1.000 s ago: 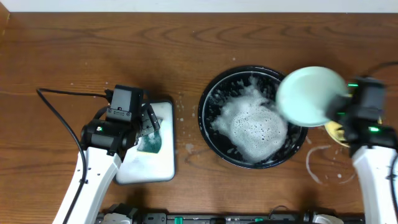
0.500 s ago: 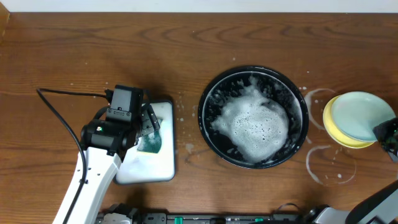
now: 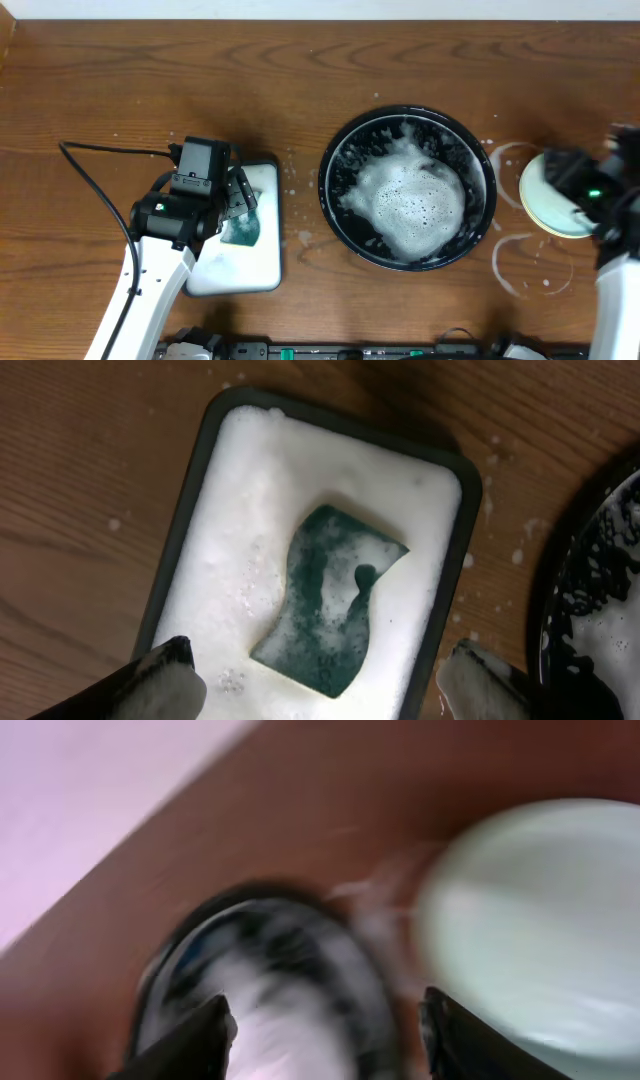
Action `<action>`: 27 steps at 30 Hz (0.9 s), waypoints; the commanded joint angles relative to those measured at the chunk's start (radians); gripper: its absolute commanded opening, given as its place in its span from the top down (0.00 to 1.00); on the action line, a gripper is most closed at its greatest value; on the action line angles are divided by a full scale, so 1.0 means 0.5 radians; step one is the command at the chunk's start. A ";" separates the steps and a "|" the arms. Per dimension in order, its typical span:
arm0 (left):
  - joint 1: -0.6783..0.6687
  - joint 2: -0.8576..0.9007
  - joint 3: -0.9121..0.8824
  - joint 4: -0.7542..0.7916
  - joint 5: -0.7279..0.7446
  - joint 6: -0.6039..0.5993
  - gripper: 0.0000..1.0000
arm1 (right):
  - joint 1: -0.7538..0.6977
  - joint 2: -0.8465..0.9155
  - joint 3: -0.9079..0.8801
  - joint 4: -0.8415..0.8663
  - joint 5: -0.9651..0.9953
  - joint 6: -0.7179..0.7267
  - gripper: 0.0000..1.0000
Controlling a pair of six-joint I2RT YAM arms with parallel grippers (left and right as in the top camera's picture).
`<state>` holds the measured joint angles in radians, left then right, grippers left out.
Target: Clean dirty plates on tray and stack at the side
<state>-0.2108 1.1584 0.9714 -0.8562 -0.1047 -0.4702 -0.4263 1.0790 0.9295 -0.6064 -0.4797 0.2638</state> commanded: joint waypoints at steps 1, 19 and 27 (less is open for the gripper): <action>0.010 -0.005 0.055 -0.005 -0.024 0.012 0.18 | 0.344 -0.260 0.015 -0.054 -0.217 -0.232 0.41; 0.010 -0.005 0.055 -0.006 -0.024 0.012 0.18 | 1.077 -0.758 0.015 -0.322 -0.031 -0.262 0.01; 0.010 -0.005 0.055 -0.005 -0.025 0.012 0.18 | 1.098 -0.861 0.009 -0.267 0.102 -0.632 0.01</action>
<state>-0.2108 1.1584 0.9714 -0.8566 -0.1047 -0.4702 0.1120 0.6849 0.9302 -0.7437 -0.4686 0.0624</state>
